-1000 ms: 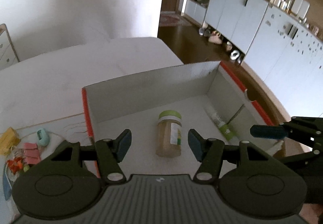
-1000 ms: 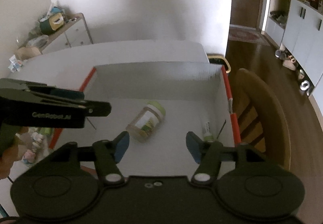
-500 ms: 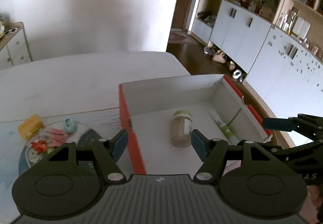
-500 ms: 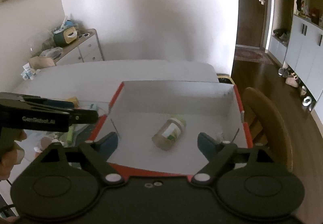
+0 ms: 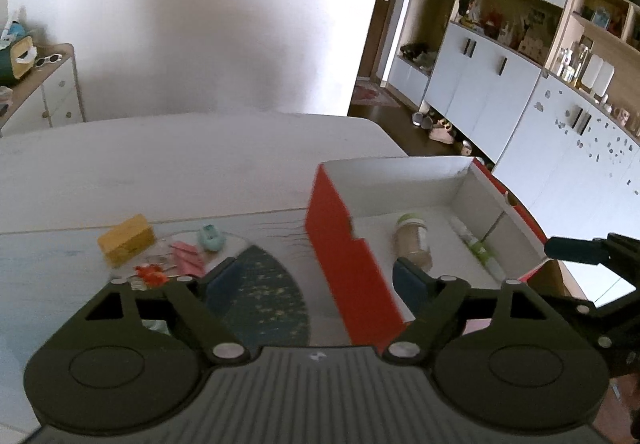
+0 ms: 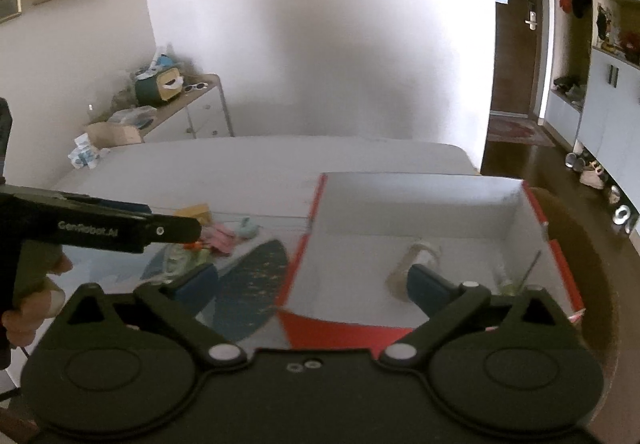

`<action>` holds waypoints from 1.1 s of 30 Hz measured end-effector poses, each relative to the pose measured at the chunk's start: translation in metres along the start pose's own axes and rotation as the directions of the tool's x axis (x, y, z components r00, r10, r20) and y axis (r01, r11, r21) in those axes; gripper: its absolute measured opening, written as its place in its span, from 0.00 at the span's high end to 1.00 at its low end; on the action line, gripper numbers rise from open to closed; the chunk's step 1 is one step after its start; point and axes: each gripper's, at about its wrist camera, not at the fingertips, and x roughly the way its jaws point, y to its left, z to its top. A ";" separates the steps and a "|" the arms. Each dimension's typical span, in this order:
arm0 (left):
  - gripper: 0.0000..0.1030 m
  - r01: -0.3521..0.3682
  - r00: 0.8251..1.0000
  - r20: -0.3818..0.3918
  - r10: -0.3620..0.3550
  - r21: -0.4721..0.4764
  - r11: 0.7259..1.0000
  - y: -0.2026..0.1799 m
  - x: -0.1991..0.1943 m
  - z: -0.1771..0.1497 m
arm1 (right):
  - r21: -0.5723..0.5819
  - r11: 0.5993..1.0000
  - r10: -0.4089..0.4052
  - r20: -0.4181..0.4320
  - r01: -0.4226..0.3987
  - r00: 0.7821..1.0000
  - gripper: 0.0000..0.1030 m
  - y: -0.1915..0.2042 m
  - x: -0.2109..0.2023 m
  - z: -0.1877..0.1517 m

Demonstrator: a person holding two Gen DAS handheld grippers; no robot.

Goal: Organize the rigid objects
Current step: 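Withdraw both tools from the box back over the table items, then grasp the bead jar with left tool while right tool grasps the pink pig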

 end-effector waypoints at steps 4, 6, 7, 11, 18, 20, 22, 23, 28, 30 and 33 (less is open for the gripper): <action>0.19 -0.004 1.000 0.009 0.004 0.018 1.000 0.021 -0.010 -0.007 | 0.009 1.000 0.012 0.009 -0.012 1.000 0.01 0.023 0.002 -0.005; 0.18 -0.015 1.000 0.012 0.014 0.030 0.999 0.032 -0.015 -0.012 | 0.016 1.000 0.012 0.012 -0.012 1.000 0.01 0.034 0.003 -0.008; 0.18 -0.017 1.000 0.011 0.016 0.034 0.999 0.037 -0.017 -0.014 | 0.019 1.000 0.011 0.013 -0.011 1.000 0.00 0.039 0.004 -0.009; 0.18 -0.014 1.000 0.004 0.014 0.033 0.999 0.061 -0.023 -0.023 | 0.030 0.999 0.009 0.005 -0.010 1.000 0.00 0.059 0.009 -0.015; 0.18 -0.006 0.999 -0.047 0.007 0.012 1.000 0.102 -0.023 -0.034 | 0.016 1.000 0.006 -0.042 -0.005 0.999 0.01 0.093 0.025 -0.028; 0.18 -0.005 0.998 -0.062 0.006 0.015 1.000 0.112 -0.021 -0.039 | -0.004 1.000 0.007 -0.059 -0.008 0.998 0.01 0.104 0.032 -0.032; 0.18 0.007 0.997 -0.076 -0.006 0.016 1.000 0.121 -0.018 -0.046 | -0.002 1.000 0.008 -0.082 -0.008 0.997 0.01 0.111 0.039 -0.037; 0.18 0.015 0.996 -0.084 -0.013 0.020 1.000 0.125 -0.017 -0.050 | 0.000 1.000 0.007 -0.091 -0.007 0.996 0.01 0.115 0.043 -0.039; 0.18 0.049 0.984 -0.168 -0.052 -0.024 0.999 0.143 0.000 -0.069 | -0.058 0.998 -0.009 -0.140 0.001 0.990 0.01 0.137 0.064 -0.051; 0.18 0.034 0.981 -0.188 -0.038 -0.027 0.999 0.148 0.007 -0.075 | -0.061 0.998 -0.007 -0.161 -0.003 0.987 0.01 0.142 0.071 -0.056; 0.18 0.054 0.980 -0.193 -0.058 -0.022 0.998 0.154 0.010 -0.082 | -0.078 0.997 -0.005 -0.183 -0.010 0.983 0.03 0.150 0.080 -0.060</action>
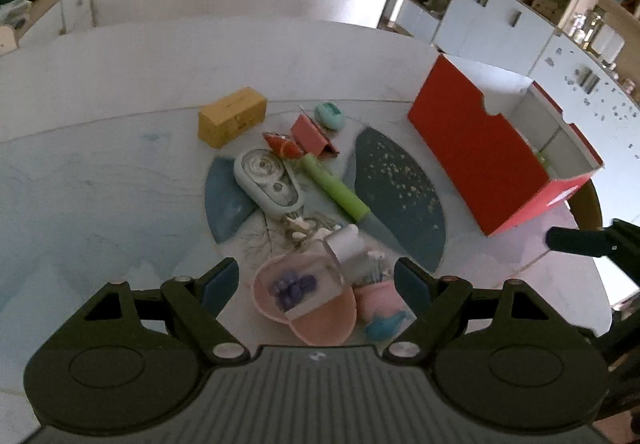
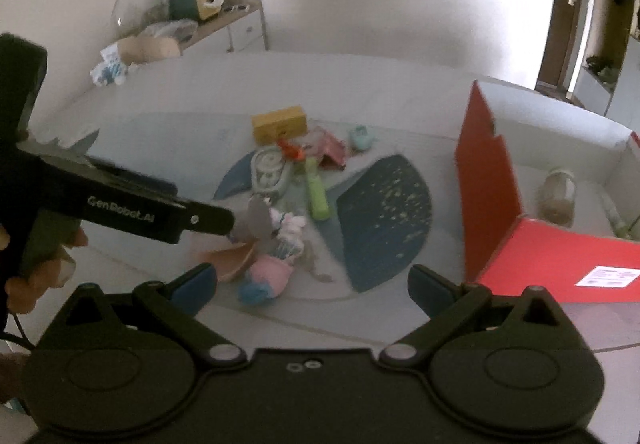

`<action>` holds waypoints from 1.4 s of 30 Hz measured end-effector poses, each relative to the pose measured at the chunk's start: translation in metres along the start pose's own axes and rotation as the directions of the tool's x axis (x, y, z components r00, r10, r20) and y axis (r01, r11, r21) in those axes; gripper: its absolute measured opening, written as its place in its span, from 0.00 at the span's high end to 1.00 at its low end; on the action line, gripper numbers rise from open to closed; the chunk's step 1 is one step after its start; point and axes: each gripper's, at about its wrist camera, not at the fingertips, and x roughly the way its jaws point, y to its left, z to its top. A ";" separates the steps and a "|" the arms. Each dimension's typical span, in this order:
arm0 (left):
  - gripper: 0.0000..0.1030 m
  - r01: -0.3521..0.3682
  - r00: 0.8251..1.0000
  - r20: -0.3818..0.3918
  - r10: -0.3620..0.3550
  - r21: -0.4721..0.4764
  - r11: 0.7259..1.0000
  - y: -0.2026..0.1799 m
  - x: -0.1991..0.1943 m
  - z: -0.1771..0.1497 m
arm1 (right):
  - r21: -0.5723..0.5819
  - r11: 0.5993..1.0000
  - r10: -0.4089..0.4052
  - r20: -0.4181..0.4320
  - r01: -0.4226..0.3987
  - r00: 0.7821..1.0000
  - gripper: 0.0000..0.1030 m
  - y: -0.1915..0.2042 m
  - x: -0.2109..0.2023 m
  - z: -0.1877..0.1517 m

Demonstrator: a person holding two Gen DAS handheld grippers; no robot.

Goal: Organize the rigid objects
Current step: 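Grasp the bead jar with left tool while right tool grasps the pink pig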

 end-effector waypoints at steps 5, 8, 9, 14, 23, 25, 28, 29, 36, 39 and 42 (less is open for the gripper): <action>0.18 -0.034 0.999 0.029 0.032 0.072 0.997 0.002 0.005 -0.004 | -0.002 1.000 0.007 -0.033 -0.007 0.999 0.10 0.008 0.018 -0.001; 0.18 -0.044 0.998 0.050 0.040 0.085 0.995 0.003 0.008 -0.005 | 0.006 1.000 0.013 -0.049 -0.013 0.999 0.14 0.012 0.029 -0.002; 0.18 -0.040 0.998 0.058 0.034 0.093 0.995 0.003 0.009 -0.005 | 0.009 1.000 0.011 -0.047 -0.010 0.999 0.14 0.012 0.032 -0.002; 0.18 -0.009 0.998 0.057 0.003 0.101 0.995 0.005 0.015 -0.005 | -0.020 0.999 0.030 -0.077 -0.032 0.997 0.25 0.020 0.047 -0.007; 0.18 0.037 0.999 0.030 -0.042 0.154 0.987 0.006 0.027 -0.007 | -0.030 0.997 0.073 -0.107 -0.076 0.992 0.40 0.025 0.064 -0.007; 0.19 0.045 0.998 0.026 -0.050 0.160 0.986 0.007 0.029 -0.007 | -0.025 0.996 0.084 -0.110 -0.087 0.990 0.46 0.024 0.067 -0.006; 0.25 0.061 0.998 0.018 -0.065 0.160 0.985 0.009 0.032 -0.006 | -0.028 0.994 0.099 -0.109 -0.103 0.989 0.47 0.022 0.070 -0.005; 0.29 0.063 0.998 0.014 -0.066 0.163 0.985 0.009 0.034 -0.005 | -0.030 0.994 0.102 -0.110 -0.106 0.989 0.47 0.022 0.071 -0.005; 0.34 0.060 0.998 0.006 -0.062 0.184 0.981 0.010 0.039 -0.002 | -0.024 0.993 0.110 -0.120 -0.113 0.987 0.47 0.018 0.078 -0.004; 0.40 0.057 0.998 0.010 -0.060 0.196 0.979 0.008 0.039 -0.002 | -0.024 0.993 0.111 -0.124 -0.114 0.986 0.53 0.017 0.079 -0.005; 0.49 0.055 0.998 0.015 -0.060 0.205 0.977 0.006 0.038 -0.001 | -0.015 0.992 0.122 -0.119 -0.124 0.985 0.62 0.015 0.078 -0.005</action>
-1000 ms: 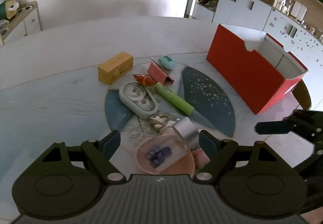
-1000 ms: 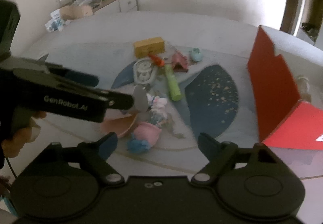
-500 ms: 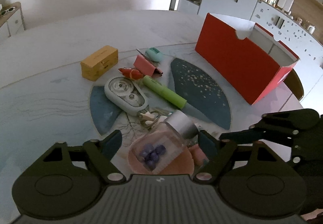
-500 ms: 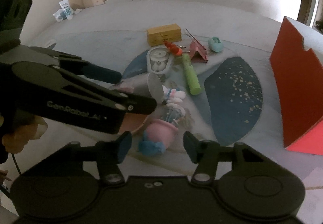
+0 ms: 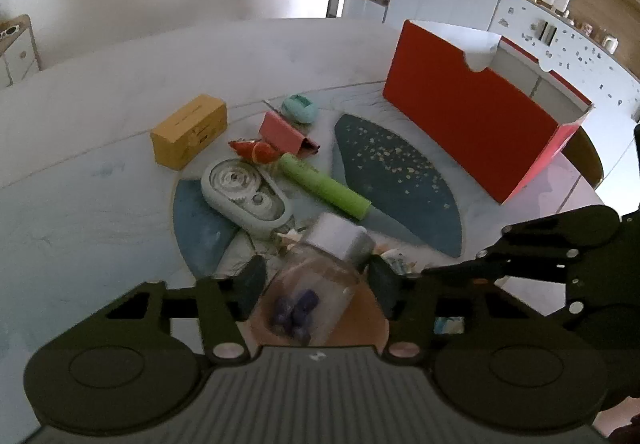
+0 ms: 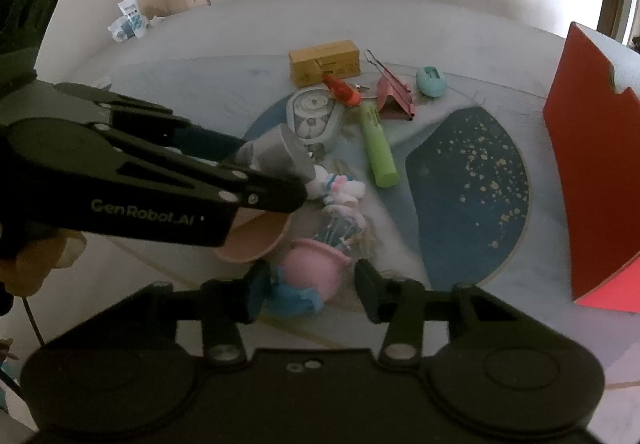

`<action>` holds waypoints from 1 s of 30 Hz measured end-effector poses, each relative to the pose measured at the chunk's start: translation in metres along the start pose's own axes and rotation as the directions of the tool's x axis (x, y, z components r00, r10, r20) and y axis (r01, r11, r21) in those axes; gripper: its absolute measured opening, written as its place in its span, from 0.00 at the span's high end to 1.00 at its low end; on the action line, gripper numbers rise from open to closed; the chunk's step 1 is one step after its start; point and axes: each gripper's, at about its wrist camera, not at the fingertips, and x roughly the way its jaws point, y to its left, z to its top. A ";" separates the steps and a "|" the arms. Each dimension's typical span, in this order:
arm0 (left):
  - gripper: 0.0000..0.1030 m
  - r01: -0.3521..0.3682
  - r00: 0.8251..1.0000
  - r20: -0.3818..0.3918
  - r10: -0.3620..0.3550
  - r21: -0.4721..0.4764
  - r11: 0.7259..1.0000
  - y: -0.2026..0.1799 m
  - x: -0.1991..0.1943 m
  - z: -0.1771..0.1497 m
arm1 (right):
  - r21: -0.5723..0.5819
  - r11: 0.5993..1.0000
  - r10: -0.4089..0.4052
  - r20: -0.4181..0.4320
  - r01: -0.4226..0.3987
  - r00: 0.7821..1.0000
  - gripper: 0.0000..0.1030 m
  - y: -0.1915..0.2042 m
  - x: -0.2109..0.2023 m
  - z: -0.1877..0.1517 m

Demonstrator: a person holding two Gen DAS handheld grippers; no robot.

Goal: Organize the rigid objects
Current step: 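Grasp the bead jar with left tool while right tool grasps the pink pig, then carry bead jar and pink pig into the red box and release both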

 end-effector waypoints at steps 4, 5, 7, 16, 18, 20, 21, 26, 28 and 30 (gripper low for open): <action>0.54 0.000 1.000 0.000 0.000 -0.001 1.000 -0.002 0.000 0.001 | 0.008 1.000 -0.005 0.009 0.005 1.000 0.64 -0.002 -0.003 -0.001; 0.54 -0.004 1.000 -0.001 0.004 0.000 1.000 -0.003 0.000 0.001 | 0.009 1.000 -0.008 0.014 0.008 1.000 0.64 -0.003 -0.004 -0.002; 0.56 -0.012 1.000 -0.003 0.012 0.001 1.000 -0.004 -0.001 0.001 | 0.016 1.000 -0.017 0.029 0.017 0.999 0.65 -0.004 -0.009 -0.002; 0.58 -0.005 1.000 -0.009 0.005 -0.027 1.000 -0.011 -0.008 0.005 | 0.063 0.998 -0.027 0.067 0.023 0.997 0.67 -0.018 -0.035 -0.006; 0.60 -0.004 1.000 -0.008 0.003 -0.044 0.999 -0.013 -0.011 0.006 | 0.075 0.997 -0.038 0.072 0.033 0.997 0.67 -0.022 -0.041 -0.008; 0.60 -0.007 1.000 -0.010 0.007 -0.060 0.998 -0.014 -0.013 0.008 | 0.096 0.995 -0.039 0.084 0.031 0.996 0.67 -0.027 -0.050 -0.011; 0.60 -0.007 1.000 -0.009 0.007 -0.069 0.998 -0.015 -0.014 0.009 | 0.101 0.994 -0.038 0.091 0.029 0.995 0.67 -0.029 -0.054 -0.011; 0.61 -0.002 1.000 0.004 0.002 -0.097 0.995 -0.020 -0.024 0.015 | 0.120 0.992 -0.048 0.126 0.033 0.991 0.67 -0.037 -0.080 -0.010; 0.61 0.004 1.000 0.012 -0.002 -0.106 0.994 -0.024 -0.028 0.019 | 0.124 0.992 -0.050 0.139 0.033 0.989 0.67 -0.041 -0.090 -0.008; 0.61 0.006 1.000 0.016 -0.005 -0.111 0.994 -0.030 -0.033 0.025 | 0.127 0.991 -0.055 0.150 0.036 0.987 0.67 -0.044 -0.101 -0.005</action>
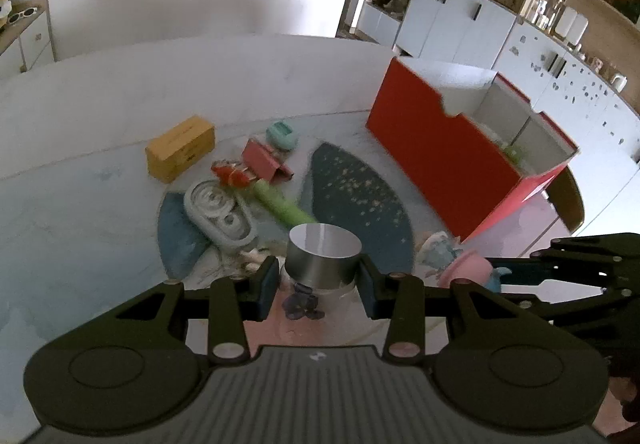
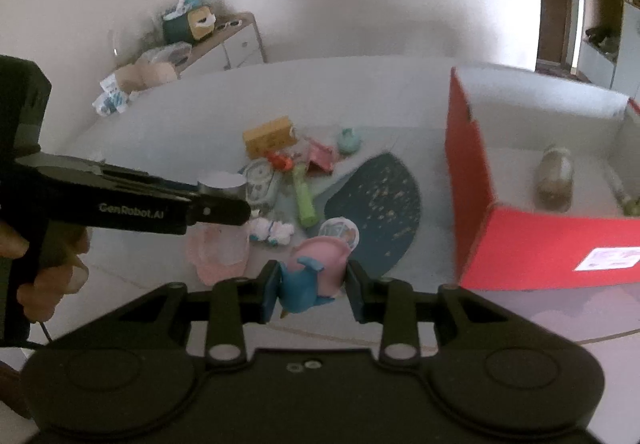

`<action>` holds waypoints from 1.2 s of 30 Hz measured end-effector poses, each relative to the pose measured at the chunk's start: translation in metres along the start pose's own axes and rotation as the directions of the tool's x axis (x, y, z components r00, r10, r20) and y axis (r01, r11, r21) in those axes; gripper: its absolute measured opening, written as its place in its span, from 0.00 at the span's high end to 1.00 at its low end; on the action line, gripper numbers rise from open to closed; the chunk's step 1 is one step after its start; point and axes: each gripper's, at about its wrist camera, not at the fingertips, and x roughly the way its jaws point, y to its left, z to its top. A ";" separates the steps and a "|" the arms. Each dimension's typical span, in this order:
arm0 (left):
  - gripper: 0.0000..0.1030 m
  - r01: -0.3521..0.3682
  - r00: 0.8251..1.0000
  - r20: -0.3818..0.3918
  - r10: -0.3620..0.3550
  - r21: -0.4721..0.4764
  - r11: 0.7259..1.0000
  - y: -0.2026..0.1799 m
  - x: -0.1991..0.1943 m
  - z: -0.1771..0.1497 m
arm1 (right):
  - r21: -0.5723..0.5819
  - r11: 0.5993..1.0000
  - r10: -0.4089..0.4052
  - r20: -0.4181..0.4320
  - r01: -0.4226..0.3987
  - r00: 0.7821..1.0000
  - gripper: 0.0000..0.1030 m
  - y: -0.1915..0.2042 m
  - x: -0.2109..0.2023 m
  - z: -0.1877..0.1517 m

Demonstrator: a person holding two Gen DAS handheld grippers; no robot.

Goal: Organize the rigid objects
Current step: 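Carry bead jar and pink pig into the red box and release both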

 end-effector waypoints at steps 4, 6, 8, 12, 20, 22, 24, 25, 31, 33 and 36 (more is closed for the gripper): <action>0.61 0.023 1.000 0.013 -0.023 -0.002 1.000 -0.017 -0.011 0.013 | 0.008 1.000 -0.004 0.027 0.004 1.000 0.67 -0.007 -0.020 0.009; 0.61 0.029 0.999 0.023 -0.029 0.006 1.000 -0.028 -0.015 0.020 | 0.012 1.000 -0.011 0.041 0.011 0.999 0.67 -0.013 -0.029 0.014; 0.61 0.034 0.999 0.030 -0.035 0.012 0.999 -0.039 -0.019 0.027 | 0.016 1.000 -0.019 0.055 0.018 0.998 0.67 -0.019 -0.037 0.018; 0.61 0.043 0.998 0.034 -0.044 0.023 0.999 -0.062 -0.020 0.042 | 0.023 0.999 -0.043 0.088 0.041 0.995 0.67 -0.036 -0.051 0.025; 0.61 0.072 0.995 0.058 -0.076 0.069 0.995 -0.109 -0.011 0.069 | 0.062 0.991 -0.124 0.112 0.118 0.986 0.67 -0.090 -0.066 0.035; 0.61 0.074 0.995 0.061 -0.079 0.082 0.994 -0.121 -0.005 0.074 | 0.071 0.989 -0.139 0.112 0.131 0.984 0.67 -0.104 -0.068 0.035; 0.61 0.072 0.995 0.063 -0.079 0.097 0.993 -0.133 0.001 0.080 | 0.080 0.987 -0.148 0.111 0.140 0.983 0.67 -0.117 -0.069 0.035; 0.61 0.071 0.995 0.063 -0.078 0.102 0.992 -0.138 0.003 0.082 | 0.083 0.986 -0.154 0.111 0.145 0.982 0.67 -0.124 -0.069 0.035; 0.61 0.060 0.996 0.053 -0.067 0.128 0.990 -0.170 0.028 0.097 | 0.091 0.982 -0.175 0.103 0.166 0.979 0.67 -0.163 -0.067 0.036; 0.61 0.060 0.997 0.045 -0.067 0.128 0.990 -0.179 0.038 0.104 | 0.088 0.981 -0.181 0.096 0.173 0.979 0.67 -0.175 -0.064 0.036; 0.61 0.059 0.997 0.035 -0.064 0.131 0.990 -0.192 0.054 0.115 | 0.078 0.982 -0.181 0.082 0.175 0.980 0.67 -0.189 -0.056 0.037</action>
